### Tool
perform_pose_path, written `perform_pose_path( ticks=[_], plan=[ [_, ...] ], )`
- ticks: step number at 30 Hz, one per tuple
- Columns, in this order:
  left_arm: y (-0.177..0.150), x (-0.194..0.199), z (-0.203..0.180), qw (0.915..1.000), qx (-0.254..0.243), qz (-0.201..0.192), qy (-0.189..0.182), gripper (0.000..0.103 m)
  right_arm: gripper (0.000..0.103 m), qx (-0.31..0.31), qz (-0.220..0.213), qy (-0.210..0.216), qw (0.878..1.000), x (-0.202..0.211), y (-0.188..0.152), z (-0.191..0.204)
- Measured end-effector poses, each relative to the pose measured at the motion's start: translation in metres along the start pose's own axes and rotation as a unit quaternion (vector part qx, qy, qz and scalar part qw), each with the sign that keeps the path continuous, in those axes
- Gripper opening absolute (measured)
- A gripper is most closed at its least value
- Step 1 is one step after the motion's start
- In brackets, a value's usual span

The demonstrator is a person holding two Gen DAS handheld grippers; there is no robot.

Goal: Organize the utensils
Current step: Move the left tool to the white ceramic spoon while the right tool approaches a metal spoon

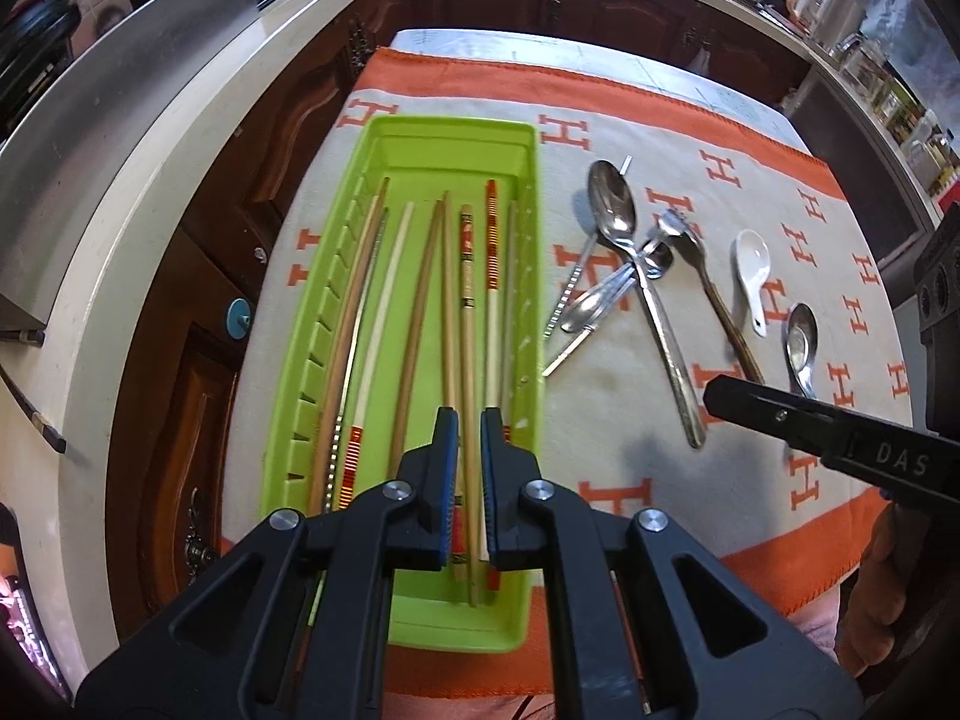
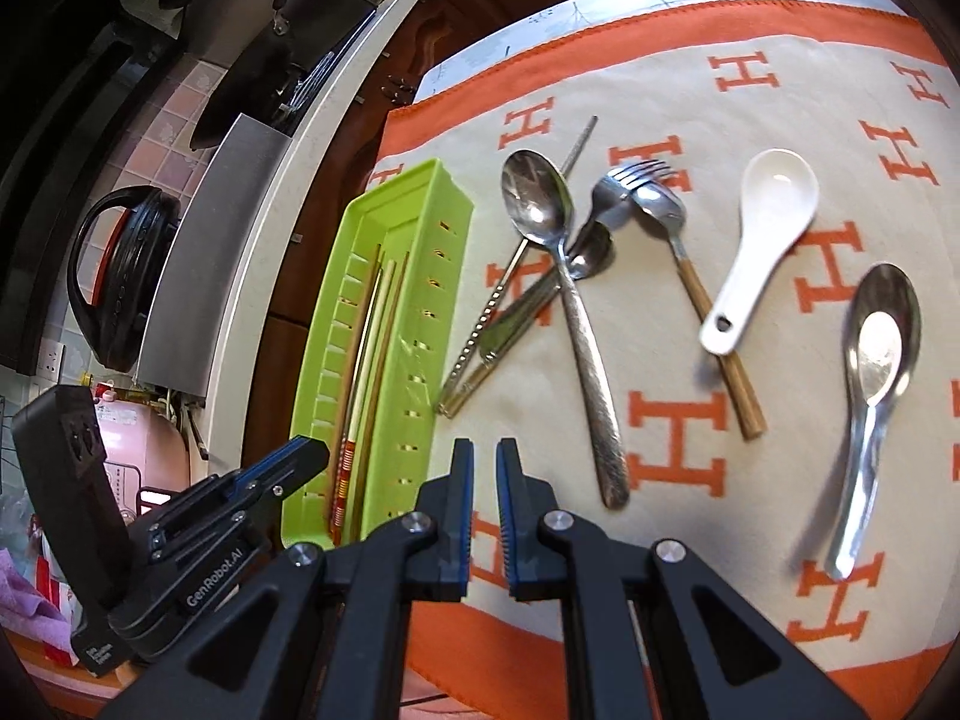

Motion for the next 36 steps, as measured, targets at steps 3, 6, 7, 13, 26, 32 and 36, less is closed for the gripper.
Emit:
perform_pose_path(
  ticks=[3,6,7,13,26,32,36],
  plan=[
    [-0.002,0.002,-0.008,1.0,-0.006,0.0,-0.002,0.005,0.008,0.001,-0.006,-0.003,1.0,0.006,-0.003,-0.006],
    [-0.003,0.003,-0.016,0.9999,-0.013,0.002,-0.001,0.005,0.008,0.003,-0.014,-0.006,1.0,0.015,-0.006,-0.011],
    [-0.004,0.004,-0.017,0.9999,-0.015,0.002,-0.001,0.005,0.008,0.004,-0.017,-0.006,1.0,0.017,-0.006,-0.013],
    [-0.004,0.005,-0.037,0.9994,-0.034,0.004,-0.006,0.005,0.008,0.007,-0.05,-0.015,0.999,0.046,-0.009,-0.028],
    [0.009,-0.005,-0.087,0.9961,-0.084,0.02,-0.014,0.005,0.023,-0.079,-0.099,-0.031,0.991,0.089,-0.005,-0.106],
    [0.033,-0.012,-0.117,0.9937,-0.102,0.028,-0.035,0.005,0.024,-0.106,-0.102,-0.048,0.988,0.089,-0.001,-0.137],
    [0.057,-0.022,-0.137,0.9935,-0.098,0.034,-0.047,0.005,0.024,-0.104,-0.103,-0.07,0.987,0.082,0.001,-0.148]
  ],
)
Point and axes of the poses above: each gripper's, at about its wrist camera, not at the fingertips, and x roughly against the way its jaws point, z to its left, y to its top, the point moved 3 cm from there along -x, roughly the way its jaws point, and after that the axes turned 7 degrees about z, right-handed, at the moved point
